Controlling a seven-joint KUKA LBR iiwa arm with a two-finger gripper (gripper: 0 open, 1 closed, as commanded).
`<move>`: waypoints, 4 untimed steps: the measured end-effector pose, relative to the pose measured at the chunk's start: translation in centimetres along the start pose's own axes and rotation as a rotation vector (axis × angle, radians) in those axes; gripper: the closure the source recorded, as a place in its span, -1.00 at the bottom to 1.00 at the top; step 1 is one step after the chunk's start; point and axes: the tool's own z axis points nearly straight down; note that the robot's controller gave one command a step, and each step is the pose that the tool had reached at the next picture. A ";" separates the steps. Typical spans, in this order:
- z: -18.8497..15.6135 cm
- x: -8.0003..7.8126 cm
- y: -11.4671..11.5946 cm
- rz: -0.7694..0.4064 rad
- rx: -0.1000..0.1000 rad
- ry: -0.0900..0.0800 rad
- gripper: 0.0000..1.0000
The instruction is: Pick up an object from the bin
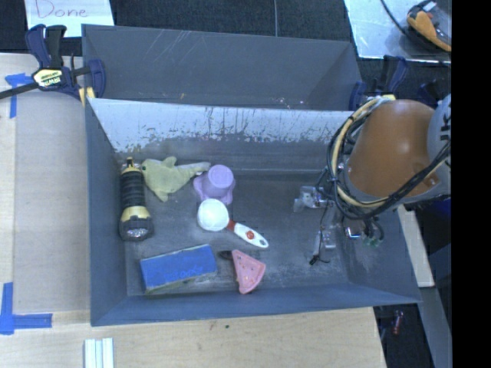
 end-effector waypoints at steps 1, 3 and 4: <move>0.0 0.0 0.0 0.000 0.000 0.000 -1.00; 7.1 1.5 5.2 -0.088 0.003 -0.015 -1.00; 7.1 1.5 5.6 -0.096 0.003 -0.010 -1.00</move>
Offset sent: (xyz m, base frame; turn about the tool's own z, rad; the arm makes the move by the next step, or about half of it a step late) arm -0.0226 0.0296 -0.0702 -0.0624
